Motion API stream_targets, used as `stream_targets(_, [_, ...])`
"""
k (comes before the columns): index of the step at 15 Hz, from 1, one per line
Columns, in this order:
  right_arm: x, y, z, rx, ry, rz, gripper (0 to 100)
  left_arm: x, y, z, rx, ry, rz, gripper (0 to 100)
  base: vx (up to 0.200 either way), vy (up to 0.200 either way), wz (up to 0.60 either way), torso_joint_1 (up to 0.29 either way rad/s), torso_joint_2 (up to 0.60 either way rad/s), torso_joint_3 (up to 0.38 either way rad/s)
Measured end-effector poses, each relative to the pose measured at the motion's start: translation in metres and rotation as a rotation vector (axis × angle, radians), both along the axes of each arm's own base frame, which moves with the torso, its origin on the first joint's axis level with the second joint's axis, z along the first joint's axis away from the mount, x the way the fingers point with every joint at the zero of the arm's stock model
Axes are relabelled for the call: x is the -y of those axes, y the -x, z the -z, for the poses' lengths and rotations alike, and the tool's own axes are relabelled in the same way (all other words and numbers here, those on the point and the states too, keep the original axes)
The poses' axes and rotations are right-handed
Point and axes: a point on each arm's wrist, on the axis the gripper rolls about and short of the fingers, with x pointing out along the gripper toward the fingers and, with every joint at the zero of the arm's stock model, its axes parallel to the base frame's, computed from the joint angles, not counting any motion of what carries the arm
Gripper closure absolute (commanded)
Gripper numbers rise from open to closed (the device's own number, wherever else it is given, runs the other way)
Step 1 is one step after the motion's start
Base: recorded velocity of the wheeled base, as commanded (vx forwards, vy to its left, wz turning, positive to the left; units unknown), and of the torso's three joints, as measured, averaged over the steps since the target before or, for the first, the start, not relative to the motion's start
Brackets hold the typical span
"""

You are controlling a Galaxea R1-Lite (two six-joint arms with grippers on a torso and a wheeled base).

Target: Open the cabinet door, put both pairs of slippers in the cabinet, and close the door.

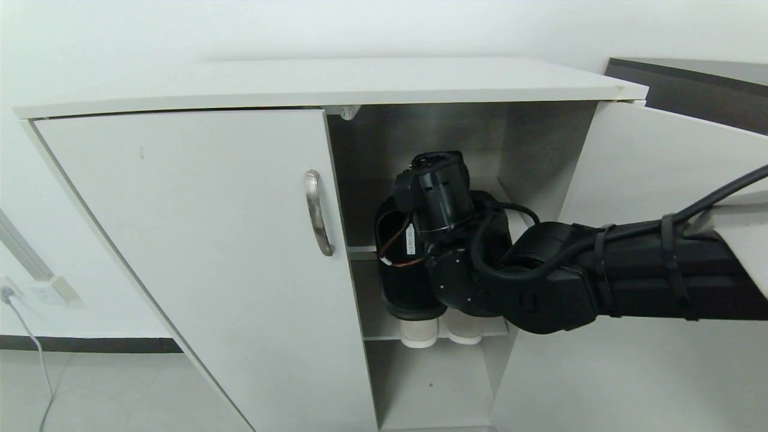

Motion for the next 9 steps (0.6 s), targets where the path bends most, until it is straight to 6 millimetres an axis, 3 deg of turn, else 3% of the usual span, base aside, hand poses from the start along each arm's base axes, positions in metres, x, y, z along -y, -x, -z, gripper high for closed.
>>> stream_targets(9, [-0.001,-0.058,-0.009,-0.020,0.025,0.008,100,0.000,0.000,0.000,0.000,0.001,-0.002,100,0.000,0.000,0.00,0.000,0.00,0.000])
